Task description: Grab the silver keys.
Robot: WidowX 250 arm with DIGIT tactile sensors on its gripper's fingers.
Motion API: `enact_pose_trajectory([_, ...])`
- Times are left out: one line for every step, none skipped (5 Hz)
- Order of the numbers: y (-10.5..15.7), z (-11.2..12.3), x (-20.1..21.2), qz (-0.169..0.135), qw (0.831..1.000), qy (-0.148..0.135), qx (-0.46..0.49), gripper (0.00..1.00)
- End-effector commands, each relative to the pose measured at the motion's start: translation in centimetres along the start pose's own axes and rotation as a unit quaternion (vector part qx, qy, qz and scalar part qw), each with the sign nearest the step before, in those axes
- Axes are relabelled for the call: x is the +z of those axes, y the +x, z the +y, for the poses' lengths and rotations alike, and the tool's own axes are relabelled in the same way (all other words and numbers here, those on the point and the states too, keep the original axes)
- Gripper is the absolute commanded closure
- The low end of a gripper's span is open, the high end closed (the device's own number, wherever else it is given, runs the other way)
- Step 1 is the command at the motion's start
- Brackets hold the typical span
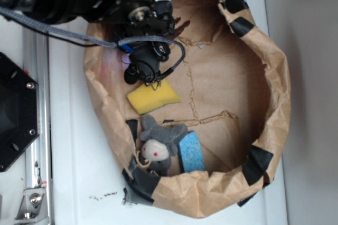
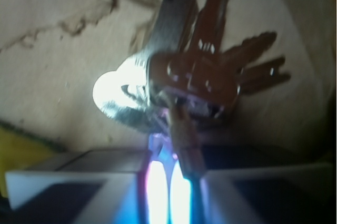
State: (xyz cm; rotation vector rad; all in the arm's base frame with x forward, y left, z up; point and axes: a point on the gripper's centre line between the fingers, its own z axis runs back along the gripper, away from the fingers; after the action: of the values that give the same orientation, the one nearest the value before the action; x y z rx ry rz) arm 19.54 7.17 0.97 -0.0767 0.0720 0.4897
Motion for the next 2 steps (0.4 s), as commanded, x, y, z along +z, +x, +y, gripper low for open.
enact_pose_trajectory([-2.5,0.3,5.9,-0.046,0.996,-0.061,-0.052,1.00])
enact_pose_trajectory([-2.4,-5.1,8.5,-0.063,0.994,-0.073,-0.055,1.00])
